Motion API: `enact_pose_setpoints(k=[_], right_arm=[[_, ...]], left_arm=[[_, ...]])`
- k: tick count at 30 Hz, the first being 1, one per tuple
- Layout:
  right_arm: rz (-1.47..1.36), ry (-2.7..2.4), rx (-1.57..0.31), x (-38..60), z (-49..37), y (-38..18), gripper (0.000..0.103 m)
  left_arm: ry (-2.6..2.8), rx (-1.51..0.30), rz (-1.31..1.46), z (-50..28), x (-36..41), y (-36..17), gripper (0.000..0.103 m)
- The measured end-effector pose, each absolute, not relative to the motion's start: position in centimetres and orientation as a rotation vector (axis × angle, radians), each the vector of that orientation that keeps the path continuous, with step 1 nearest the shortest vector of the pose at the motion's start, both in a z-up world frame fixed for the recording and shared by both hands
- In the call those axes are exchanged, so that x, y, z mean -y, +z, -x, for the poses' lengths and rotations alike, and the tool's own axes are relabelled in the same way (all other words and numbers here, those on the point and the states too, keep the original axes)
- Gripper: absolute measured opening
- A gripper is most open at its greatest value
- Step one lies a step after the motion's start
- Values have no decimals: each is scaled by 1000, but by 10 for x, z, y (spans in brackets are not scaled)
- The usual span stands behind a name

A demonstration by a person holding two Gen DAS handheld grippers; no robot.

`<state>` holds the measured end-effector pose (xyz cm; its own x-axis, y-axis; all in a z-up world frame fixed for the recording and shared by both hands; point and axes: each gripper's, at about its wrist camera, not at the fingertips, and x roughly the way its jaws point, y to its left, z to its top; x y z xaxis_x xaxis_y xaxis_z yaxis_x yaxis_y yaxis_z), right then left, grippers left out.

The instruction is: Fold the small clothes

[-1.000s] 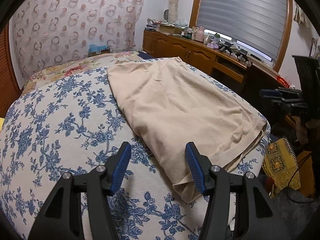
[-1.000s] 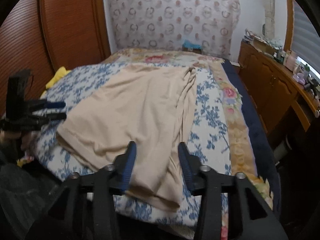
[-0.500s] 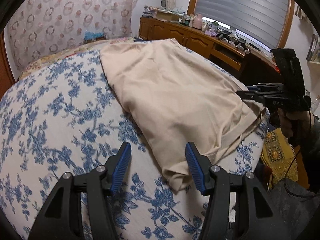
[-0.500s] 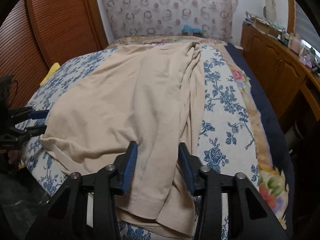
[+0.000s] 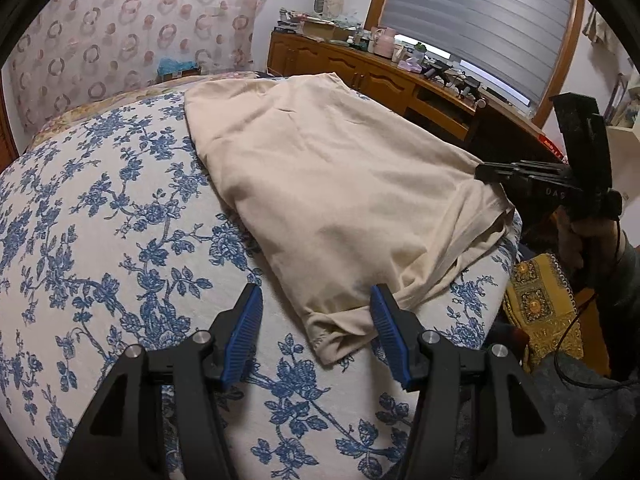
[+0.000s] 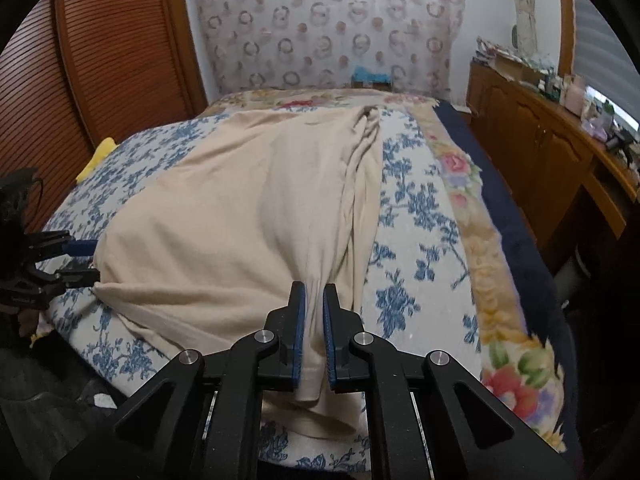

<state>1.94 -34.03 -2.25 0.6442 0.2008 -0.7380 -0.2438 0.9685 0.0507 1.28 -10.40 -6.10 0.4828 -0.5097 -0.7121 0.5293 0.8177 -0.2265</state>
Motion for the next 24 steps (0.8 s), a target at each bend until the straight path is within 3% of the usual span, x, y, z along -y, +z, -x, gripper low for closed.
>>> enact_pose_setpoints(k=[3,5,8,13,18,24], right_arm=[[69,231,-834,341,-19,-23,20],[62,232,-832,342,-18,-23,37],[66,215,-843,342,-19,-26,53],[73,204,-877,345,-19,-37,58],[67,191,-921,349,-19,-47,60],[52,266,-938,343,-11,-45,60]], left_arm=[[-629,-858,-27,-11,105,-61,55],[-629,-858,-26,-11,104,-61,55],[-629,-858,-28,-11,104,-61,54],[-629,-858,-28,-11,105,-61,54],[-651,-864,-26,-8,106,-61,34],[-673,-871,-21,-3,107,-61,30]])
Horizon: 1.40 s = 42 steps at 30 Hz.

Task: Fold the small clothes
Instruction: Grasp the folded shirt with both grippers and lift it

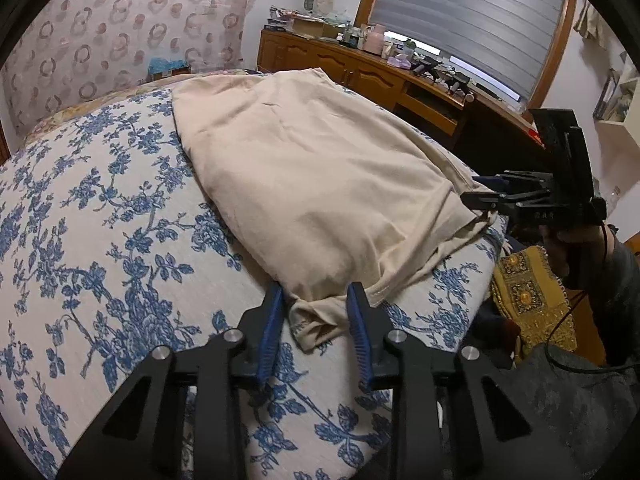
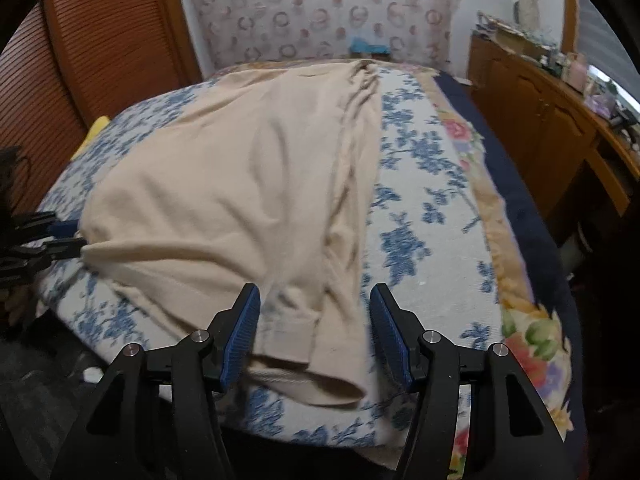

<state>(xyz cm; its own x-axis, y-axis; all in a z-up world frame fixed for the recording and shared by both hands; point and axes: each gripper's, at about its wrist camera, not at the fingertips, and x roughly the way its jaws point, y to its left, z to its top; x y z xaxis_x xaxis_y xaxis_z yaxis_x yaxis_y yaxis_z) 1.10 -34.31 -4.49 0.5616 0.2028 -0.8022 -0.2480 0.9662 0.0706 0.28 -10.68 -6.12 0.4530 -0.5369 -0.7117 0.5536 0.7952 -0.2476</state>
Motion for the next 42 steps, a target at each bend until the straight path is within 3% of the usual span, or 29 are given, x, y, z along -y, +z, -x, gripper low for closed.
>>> enact_pose_setpoints(k=[4,6,9,11,21,30,42], right_arm=[[65,303,-932,333,-7,-45,49],[67,305,-925,332,-7,-45,42],[40,335,-919,334,-10,-45,11],[33,361,-906,333,-10,-44,7],[-78,422,-717,347,-15,6,5],[-88,443,-584,346,-86,49,5],[-76,418,-658,349,-204,38,5]], left_arm=[[-681,-874,-10,-1,106,-62,29],[-684,-875,-12,-1,107,-62,22],[-693,-884,-6,-2,106,-63,7],[-690,-866,5,-2,105,-58,4],[-697,-705,51,-18,91,0,3],[-617,-644,72,-112,85,35,3],[-516,-711,49,-226,92,20,3]])
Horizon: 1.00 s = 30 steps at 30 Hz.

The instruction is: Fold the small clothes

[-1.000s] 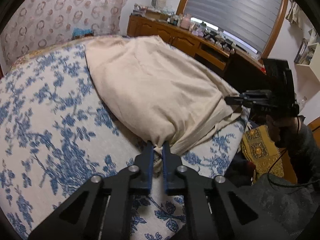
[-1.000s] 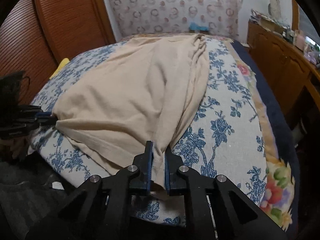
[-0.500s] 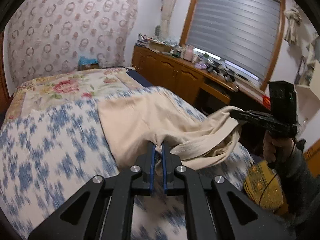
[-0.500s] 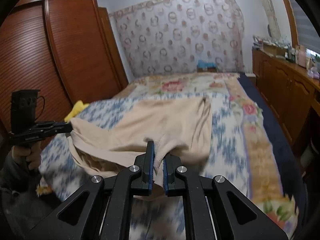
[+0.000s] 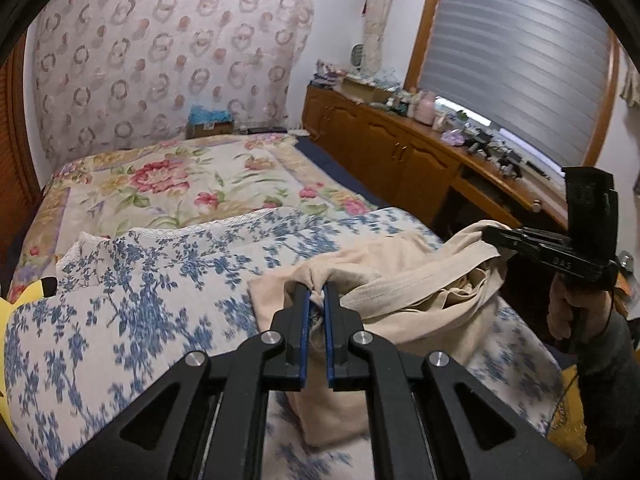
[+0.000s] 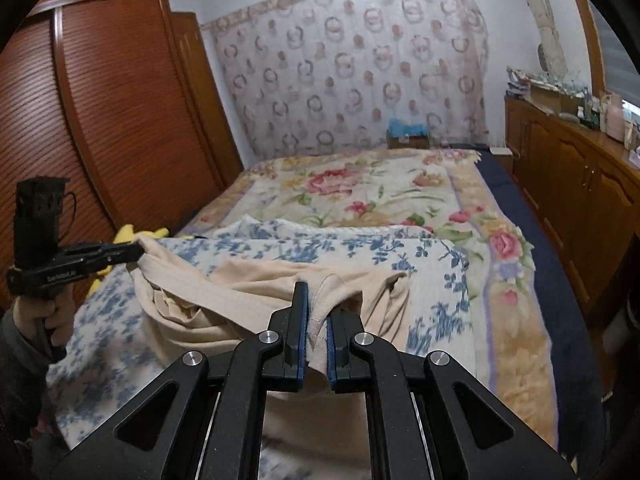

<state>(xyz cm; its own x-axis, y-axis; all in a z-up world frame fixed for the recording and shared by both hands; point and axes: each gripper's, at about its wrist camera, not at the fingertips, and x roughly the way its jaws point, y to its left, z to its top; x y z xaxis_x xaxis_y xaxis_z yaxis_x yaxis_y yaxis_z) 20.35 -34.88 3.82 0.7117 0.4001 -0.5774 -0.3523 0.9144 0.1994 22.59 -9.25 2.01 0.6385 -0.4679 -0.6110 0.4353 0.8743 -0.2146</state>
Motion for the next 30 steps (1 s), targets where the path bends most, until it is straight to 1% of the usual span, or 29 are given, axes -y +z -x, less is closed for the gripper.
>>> enact_pose_setpoints(k=[7,10,11,12,13,14,15,16,18,20,22,30], right_arm=[[-39,407,-736,346,-241,12,5],[-15,394,-752,344,-248,6,12],[-11,389,-755,344,-249,6,16],[-6,382,-756,344,-249,6,19],[6,366,-754,342,-249,7,29],[14,356,-753,341,-248,9,39],[26,341,-749,342,-247,11,41],[32,328,-739,344,-243,14,43],[25,325,-731,349,-239,17,49],[28,336,-729,352,-232,20,53],[41,348,-741,350,-228,19,54],[135,435,-785,319,-220,7,54]], left_arm=[[-485,-802,49,-263,92,-15,3],[-487,-831,51,-266,92,-23,6],[-496,-834,52,-266,91,-24,8],[-499,-834,50,-266,91,-23,14],[-502,-833,44,-265,90,-22,18],[-504,-833,38,-263,88,-22,26],[-508,-835,34,-261,87,-21,30],[-513,-836,31,-258,83,-21,38],[-511,-836,26,-250,78,-22,46],[-512,-851,25,-245,74,-26,49],[-512,-868,13,-245,74,-32,49],[-531,-901,-35,-263,97,-41,49]])
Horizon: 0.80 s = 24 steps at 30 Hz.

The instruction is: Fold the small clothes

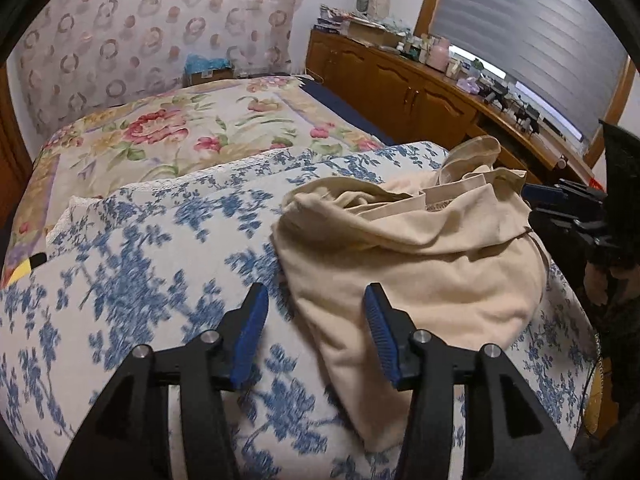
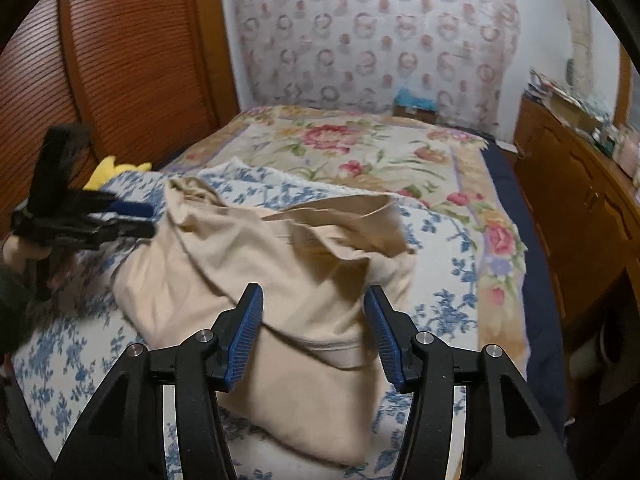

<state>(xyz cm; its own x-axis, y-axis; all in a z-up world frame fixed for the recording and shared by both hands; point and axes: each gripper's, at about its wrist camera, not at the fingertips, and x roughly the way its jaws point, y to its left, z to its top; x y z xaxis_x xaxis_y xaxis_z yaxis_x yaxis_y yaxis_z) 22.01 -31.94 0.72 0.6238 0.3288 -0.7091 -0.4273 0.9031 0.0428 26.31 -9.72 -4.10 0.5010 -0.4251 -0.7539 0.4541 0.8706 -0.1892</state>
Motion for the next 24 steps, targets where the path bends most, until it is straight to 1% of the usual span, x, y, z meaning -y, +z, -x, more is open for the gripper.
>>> enact_pose_setpoints(k=[5,9,16,17,18,20,22,24], right_arm=[[183,403,-797,318,-231,1,54],[151,372,-795,337,-242,1,54],[93,435,-852,353,-244,-3,54],[88,448,-856,353,-243,-4,53],[84,457,-858,352,-242,-3,50],[86,486,-857,348,-241,-4,25],[102,509,-842,343,-242,-2,6],[91,524,-816,343,-247,3,2]], left_arm=[[-549,-905,-81,-278,114,-43,49],[-538,-907,-88,-289,117,-44,49],[-507,-879,-56,-306,113,-41,49],[-499,-879,-55,-309,113,-41,49],[-493,-880,-54,-311,113,-42,49],[-488,-874,-46,-318,112,-41,49],[-479,-865,-39,-322,111,-39,49],[-473,-866,-25,-328,107,-40,49]])
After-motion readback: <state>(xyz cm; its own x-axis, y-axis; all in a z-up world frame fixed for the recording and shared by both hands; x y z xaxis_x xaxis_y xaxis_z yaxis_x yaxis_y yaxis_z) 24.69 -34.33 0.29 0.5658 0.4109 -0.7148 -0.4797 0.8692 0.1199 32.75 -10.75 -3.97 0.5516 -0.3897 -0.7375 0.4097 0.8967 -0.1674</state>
